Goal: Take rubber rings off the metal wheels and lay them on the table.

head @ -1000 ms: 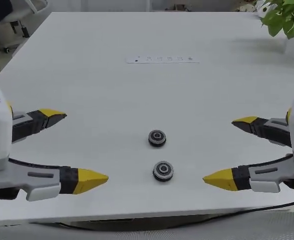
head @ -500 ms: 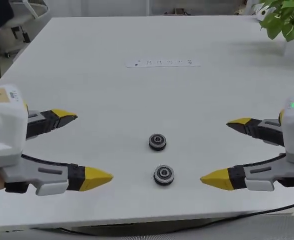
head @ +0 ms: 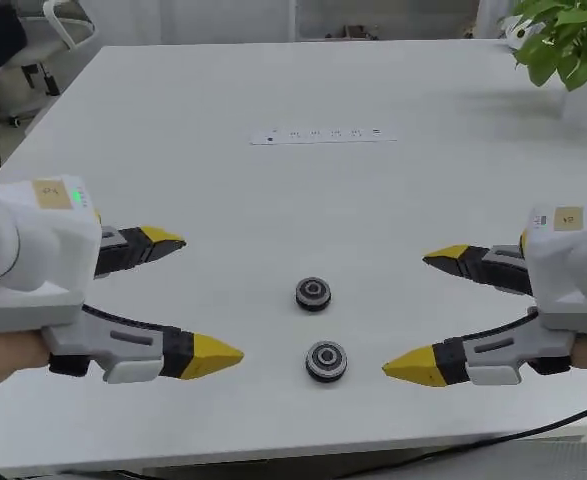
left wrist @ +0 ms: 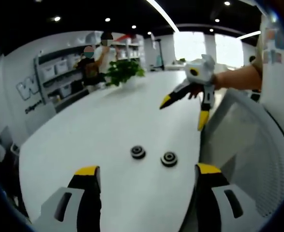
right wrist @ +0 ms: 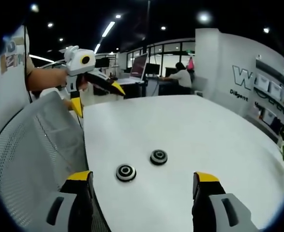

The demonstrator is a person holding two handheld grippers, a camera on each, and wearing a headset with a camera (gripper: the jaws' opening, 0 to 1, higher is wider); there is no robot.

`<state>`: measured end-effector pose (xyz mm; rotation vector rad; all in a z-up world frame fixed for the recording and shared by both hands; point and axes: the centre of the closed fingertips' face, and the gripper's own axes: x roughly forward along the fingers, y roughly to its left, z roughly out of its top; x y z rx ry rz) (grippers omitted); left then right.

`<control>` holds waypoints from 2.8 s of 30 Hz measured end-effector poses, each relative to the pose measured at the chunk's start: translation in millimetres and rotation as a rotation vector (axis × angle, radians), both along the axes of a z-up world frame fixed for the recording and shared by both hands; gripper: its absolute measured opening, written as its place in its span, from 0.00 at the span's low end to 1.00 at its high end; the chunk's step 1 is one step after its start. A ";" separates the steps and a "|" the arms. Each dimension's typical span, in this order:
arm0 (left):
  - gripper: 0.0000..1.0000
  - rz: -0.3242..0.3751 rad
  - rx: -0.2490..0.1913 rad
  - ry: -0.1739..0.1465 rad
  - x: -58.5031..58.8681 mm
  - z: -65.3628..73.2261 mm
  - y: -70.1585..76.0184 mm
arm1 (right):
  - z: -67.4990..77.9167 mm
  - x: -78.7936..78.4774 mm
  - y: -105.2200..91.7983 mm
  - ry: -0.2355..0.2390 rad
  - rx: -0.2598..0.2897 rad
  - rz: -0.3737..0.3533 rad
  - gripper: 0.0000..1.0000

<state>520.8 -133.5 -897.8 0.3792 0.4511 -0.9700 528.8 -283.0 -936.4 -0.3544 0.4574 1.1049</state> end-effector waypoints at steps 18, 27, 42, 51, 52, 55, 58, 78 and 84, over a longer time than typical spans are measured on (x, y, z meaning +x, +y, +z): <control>0.74 -0.108 0.032 0.043 5.3 -23.2 -36.7 | -25.6 0.8 23.2 0.030 -0.013 0.113 0.72; 0.67 -0.147 0.048 0.092 6.8 -41.6 -46.4 | -39.7 3.5 25.4 0.064 -0.002 0.137 0.63; 0.56 -0.202 0.061 0.142 7.3 -61.0 -62.6 | -56.1 -1.2 34.9 0.117 0.011 0.187 0.49; 0.48 -0.239 0.064 0.176 6.6 -75.7 -76.4 | -67.0 -5.1 42.7 0.139 -0.009 0.227 0.44; 0.46 -0.247 0.068 0.181 6.0 -78.5 -78.0 | -67.7 -5.5 43.3 0.141 -0.009 0.231 0.44; 0.43 -0.256 0.077 0.188 5.1 -83.7 -81.4 | -71.0 -6.5 45.8 0.147 -0.011 0.243 0.42; 0.39 -0.257 0.075 0.205 5.8 -88.6 -84.6 | -74.2 -6.5 45.8 0.156 -0.016 0.246 0.40; 0.21 -0.283 0.092 0.222 1.5 -106.3 -104.7 | -80.0 -10.8 48.0 0.183 -0.013 0.265 0.33; 0.15 -0.287 0.112 0.174 2.7 -106.7 -103.8 | -80.8 -11.6 48.3 0.182 -0.014 0.269 0.33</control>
